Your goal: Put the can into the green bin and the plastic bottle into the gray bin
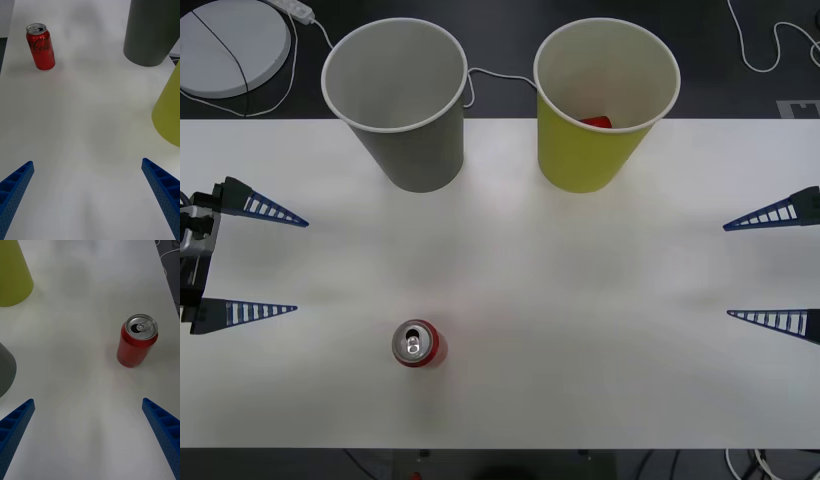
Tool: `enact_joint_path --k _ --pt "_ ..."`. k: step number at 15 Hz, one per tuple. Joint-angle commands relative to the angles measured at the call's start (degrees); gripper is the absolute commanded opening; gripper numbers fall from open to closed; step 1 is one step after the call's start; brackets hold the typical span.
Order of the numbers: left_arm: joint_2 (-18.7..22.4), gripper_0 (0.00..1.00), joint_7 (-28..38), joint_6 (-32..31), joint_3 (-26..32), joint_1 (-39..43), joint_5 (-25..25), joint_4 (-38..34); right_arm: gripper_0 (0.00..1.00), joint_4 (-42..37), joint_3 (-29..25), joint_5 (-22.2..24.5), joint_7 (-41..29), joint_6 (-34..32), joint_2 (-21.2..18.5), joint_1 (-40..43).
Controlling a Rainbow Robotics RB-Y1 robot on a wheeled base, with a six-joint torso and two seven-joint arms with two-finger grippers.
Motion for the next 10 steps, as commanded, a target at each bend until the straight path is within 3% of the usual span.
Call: enact_joint_path --k 1,10 --pt "0.00 1.00 0.00 0.00 0.00 0.00 0.00 0.00 1.00 0.00 0.00 0.00 0.00 0.00 0.00 0.00" --pt "0.26 1.00 -1.41 0.00 -2.81 0.70 3.52 4.66 1.00 0.00 0.00 0.00 0.00 0.00 0.00 0.00"
